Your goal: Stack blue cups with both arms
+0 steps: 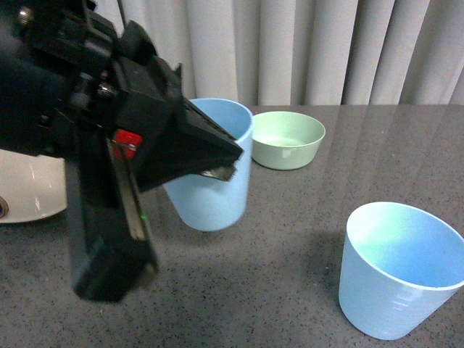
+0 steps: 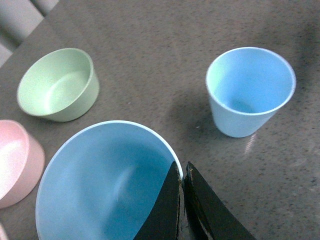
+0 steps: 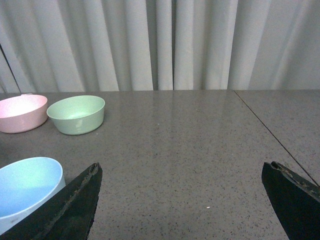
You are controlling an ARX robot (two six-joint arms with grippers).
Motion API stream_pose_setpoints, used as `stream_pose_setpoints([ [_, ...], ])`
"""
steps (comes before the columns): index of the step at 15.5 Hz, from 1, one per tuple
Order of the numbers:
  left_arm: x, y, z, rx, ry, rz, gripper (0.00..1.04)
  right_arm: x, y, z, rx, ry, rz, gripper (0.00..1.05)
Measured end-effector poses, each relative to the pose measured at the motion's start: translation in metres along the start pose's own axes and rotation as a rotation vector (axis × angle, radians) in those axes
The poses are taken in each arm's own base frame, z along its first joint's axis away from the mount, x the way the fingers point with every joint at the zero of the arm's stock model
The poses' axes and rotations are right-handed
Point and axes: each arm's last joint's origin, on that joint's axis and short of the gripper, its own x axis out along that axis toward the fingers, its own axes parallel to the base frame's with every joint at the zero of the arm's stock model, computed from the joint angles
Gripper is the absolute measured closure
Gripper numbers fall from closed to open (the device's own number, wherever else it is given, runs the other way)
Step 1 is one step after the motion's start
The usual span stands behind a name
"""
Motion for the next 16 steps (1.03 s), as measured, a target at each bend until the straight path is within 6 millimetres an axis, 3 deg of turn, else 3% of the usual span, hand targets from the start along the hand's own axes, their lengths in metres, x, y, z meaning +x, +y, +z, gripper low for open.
stream_pose_setpoints([
  [2,0.007,-0.015,0.003,0.008,-0.003,-0.054,1.03,0.000,0.000,0.000,0.000,0.000,0.000,0.07],
  [5,0.014,-0.021,0.001,0.000,0.004,-0.080,1.03,0.000,0.000,0.000,0.000,0.000,0.000,0.07],
  [11,0.036,-0.041,-0.015,-0.013,0.072,-0.166,1.02,0.000,0.000,0.000,0.000,0.000,0.000,0.07],
  [16,0.029,-0.038,-0.014,-0.046,0.057,-0.180,0.46,0.000,0.000,0.000,0.000,0.000,0.000,0.07],
])
